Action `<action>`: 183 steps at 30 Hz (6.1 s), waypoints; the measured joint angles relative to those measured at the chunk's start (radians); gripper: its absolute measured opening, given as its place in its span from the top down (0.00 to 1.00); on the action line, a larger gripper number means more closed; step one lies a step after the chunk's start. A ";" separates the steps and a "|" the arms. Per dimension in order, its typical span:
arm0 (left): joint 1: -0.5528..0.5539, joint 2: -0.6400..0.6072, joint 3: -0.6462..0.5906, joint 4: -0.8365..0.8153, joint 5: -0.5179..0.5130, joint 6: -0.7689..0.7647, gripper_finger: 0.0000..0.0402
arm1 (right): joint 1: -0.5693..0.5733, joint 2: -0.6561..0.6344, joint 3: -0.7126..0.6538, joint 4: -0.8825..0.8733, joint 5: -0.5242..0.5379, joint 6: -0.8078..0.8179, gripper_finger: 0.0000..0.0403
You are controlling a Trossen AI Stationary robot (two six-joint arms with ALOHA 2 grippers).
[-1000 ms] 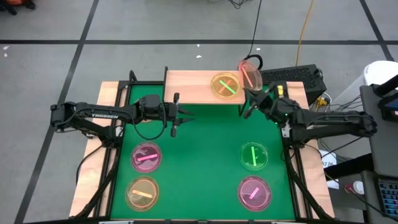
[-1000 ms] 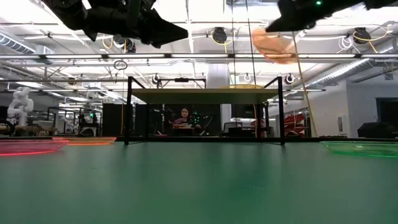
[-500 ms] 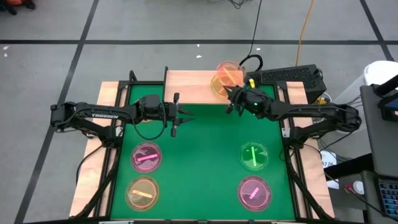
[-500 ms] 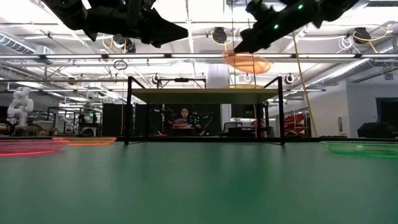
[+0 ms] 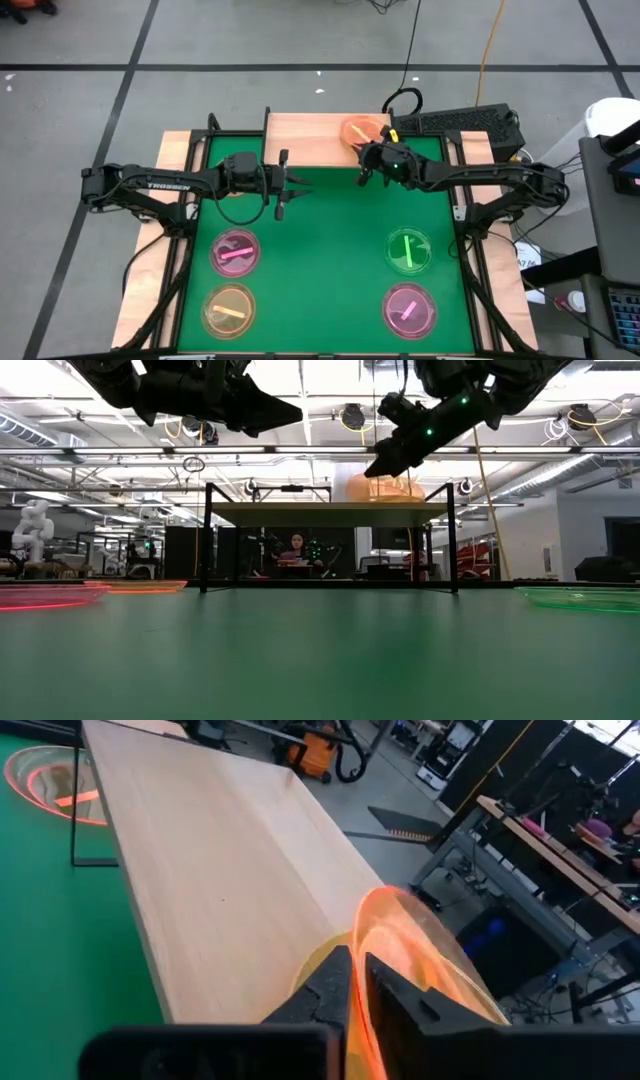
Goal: Place and stack plates onto a shelf
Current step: Stack the orange plate on top of the green plate on the shelf, then stack the pink plate on top of the orange plate on the shelf
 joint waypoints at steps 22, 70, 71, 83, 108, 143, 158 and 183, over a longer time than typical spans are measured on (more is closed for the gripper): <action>0.000 0.000 0.000 -0.023 0.000 0.015 0.78 | 0.104 -0.222 -0.014 -0.109 0.004 0.062 0.74; -0.656 0.007 0.237 -1.176 -0.250 -0.724 0.78 | 0.345 -0.700 -0.421 0.188 -0.262 0.157 0.75; -0.681 0.017 0.238 -1.196 -0.260 -0.747 0.78 | 0.352 -0.700 -0.421 0.189 -0.262 0.157 0.75; -0.798 0.198 0.237 -1.242 -0.306 -0.948 0.78 | 0.415 -0.699 -0.421 0.181 -0.256 0.165 0.75; -0.701 0.360 0.407 -1.422 -0.312 -1.162 0.78 | 0.422 -0.699 -0.420 0.170 -0.201 0.158 0.75; -0.641 0.507 0.389 -1.507 -0.256 -1.378 0.78 | 0.422 -0.699 -0.420 0.158 -0.201 0.171 0.75; -0.641 0.507 0.372 -1.508 -0.257 -1.342 0.92 | 0.422 -0.700 -0.420 0.157 -0.202 0.176 0.75; -0.613 0.507 0.759 -1.588 -0.566 -0.721 0.99 | 0.422 -0.700 -0.420 0.121 -0.202 0.149 0.75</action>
